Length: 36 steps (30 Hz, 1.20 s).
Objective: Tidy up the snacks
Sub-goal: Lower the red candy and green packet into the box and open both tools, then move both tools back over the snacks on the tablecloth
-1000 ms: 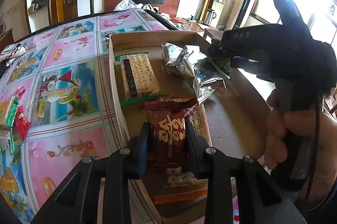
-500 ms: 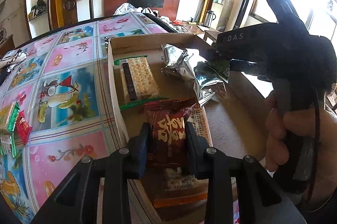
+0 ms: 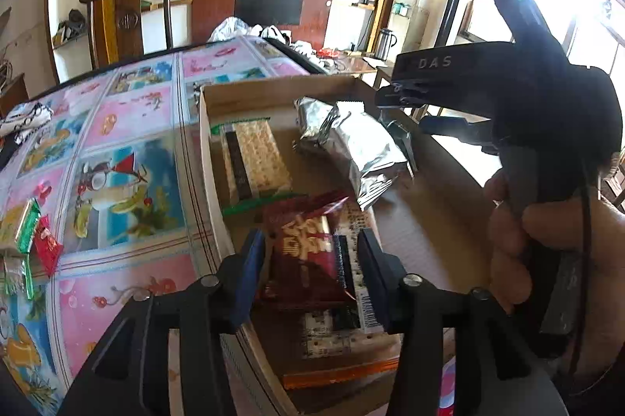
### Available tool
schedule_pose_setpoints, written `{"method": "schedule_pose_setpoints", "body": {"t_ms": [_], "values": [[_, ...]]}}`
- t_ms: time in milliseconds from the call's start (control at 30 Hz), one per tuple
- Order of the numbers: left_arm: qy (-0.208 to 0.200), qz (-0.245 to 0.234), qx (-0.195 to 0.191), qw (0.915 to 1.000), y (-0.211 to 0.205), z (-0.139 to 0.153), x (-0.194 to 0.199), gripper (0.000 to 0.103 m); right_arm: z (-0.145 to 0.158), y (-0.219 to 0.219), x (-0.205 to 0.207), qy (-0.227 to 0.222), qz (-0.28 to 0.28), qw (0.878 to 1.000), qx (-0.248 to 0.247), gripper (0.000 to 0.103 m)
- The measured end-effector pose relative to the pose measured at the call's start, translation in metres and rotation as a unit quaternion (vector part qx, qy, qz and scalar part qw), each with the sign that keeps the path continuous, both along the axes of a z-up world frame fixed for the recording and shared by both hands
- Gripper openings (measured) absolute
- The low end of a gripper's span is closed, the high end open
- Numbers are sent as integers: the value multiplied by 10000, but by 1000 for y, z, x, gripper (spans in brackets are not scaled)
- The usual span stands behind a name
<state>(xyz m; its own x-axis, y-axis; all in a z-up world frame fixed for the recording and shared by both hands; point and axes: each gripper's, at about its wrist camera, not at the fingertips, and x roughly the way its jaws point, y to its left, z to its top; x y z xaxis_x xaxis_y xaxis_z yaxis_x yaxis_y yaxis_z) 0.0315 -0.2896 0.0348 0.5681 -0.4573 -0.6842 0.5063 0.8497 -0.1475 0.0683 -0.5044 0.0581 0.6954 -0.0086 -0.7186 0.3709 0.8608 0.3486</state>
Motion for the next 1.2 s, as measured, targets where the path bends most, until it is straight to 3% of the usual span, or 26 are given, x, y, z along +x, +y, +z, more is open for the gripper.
{"method": "schedule_pose_setpoints", "body": {"t_ms": [233,700,900,1200], "values": [[-247,28,-66,9997,3,12,-7,54,3,0,-1,-86,-10,10000,6,58],[-516,626,-167,9966,53,36,4,59,8,10,0,-236,172,9995,-109,58],[-870,1292,-18,9878,107,45,12,65,10,16,0,-313,240,9990,-196,58],[-583,2461,28,9675,207,41,47,65,10,25,1,-334,323,9983,-361,58]]}}
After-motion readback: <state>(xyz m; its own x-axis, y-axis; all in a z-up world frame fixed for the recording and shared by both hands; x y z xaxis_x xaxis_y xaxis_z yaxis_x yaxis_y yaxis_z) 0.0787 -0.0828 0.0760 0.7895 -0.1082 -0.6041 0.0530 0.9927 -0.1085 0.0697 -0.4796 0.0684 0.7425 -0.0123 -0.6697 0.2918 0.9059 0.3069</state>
